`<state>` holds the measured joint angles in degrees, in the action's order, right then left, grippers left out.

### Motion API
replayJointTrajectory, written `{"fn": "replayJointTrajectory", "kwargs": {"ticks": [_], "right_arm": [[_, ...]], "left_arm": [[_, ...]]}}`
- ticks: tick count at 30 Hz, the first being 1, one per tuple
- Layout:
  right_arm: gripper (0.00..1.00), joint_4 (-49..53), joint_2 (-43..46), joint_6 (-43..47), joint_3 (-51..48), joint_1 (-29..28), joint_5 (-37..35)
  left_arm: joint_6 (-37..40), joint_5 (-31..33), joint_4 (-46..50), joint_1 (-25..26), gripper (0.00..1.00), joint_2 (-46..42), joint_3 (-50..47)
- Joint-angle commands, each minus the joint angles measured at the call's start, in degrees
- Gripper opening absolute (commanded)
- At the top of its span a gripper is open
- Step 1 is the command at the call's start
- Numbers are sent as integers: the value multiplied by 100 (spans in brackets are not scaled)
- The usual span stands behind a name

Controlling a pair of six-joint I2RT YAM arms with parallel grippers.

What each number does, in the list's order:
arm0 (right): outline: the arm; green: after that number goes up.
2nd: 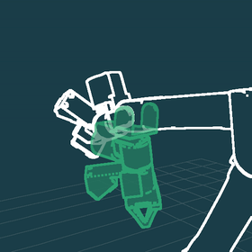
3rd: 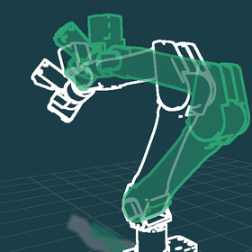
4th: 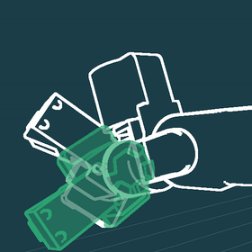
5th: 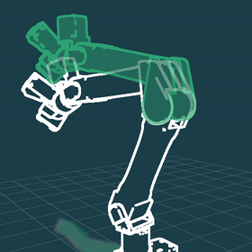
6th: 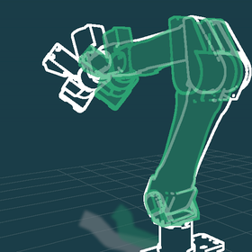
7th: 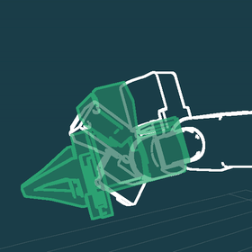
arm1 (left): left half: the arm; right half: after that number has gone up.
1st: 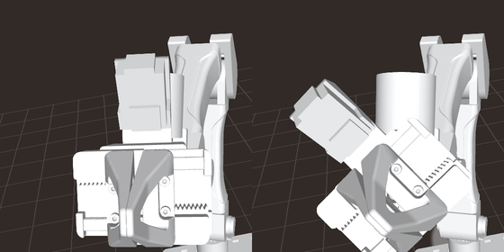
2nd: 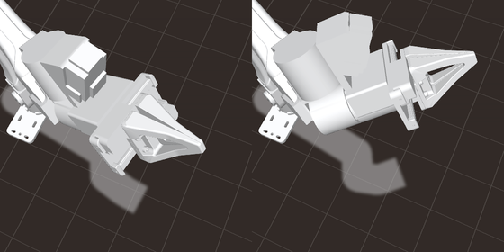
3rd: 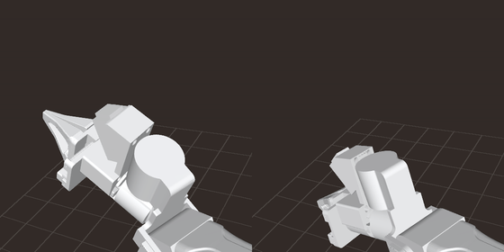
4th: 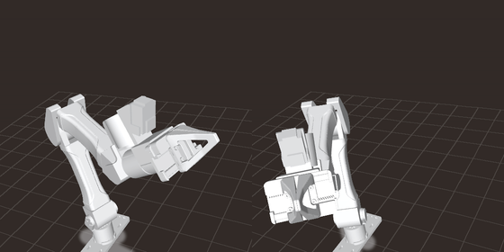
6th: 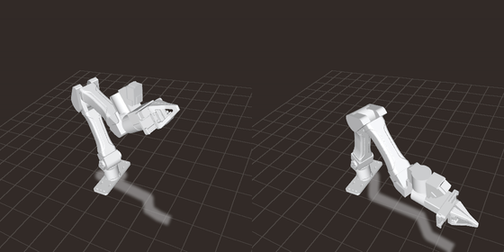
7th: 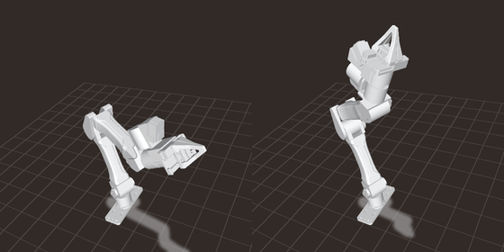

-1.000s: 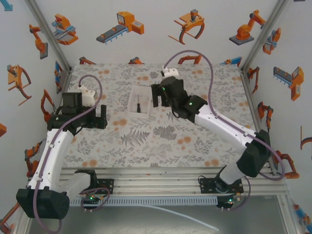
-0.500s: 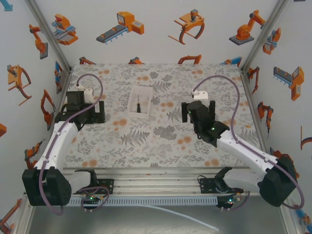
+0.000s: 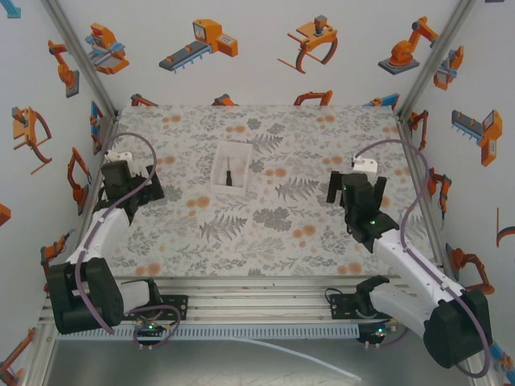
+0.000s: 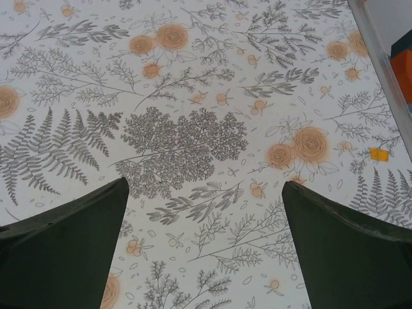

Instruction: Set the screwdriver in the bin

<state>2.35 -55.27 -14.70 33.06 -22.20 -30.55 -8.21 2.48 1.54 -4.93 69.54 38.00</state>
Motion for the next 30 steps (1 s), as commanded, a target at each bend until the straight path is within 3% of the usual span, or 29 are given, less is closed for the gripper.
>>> {"fn": "replayJointTrajectory", "kwargs": {"ticks": [1, 5, 14, 26, 30], "right_arm": [[94, -697, 108, 174, -292, 243, 233], [99, -1361, 108, 208, -665, 726, 384], [99, -2722, -212, 769, -1301, 1221, 523], [99, -4924, -1634, 834, -1840, 2021, 1451], [99, -5275, -1897, 872, -1873, 2122, 1609]], "left_arm": [[-281, -18, -1614, -34, 97, 139, -437], [-247, 40, -2698, -26, 97, 537, -794], [-135, -73, -4637, -8, 97, 1169, -1655], [146, -153, -5509, 188, 97, 1295, -2068], [126, -95, -6982, 219, 97, 2023, -2414]]}}
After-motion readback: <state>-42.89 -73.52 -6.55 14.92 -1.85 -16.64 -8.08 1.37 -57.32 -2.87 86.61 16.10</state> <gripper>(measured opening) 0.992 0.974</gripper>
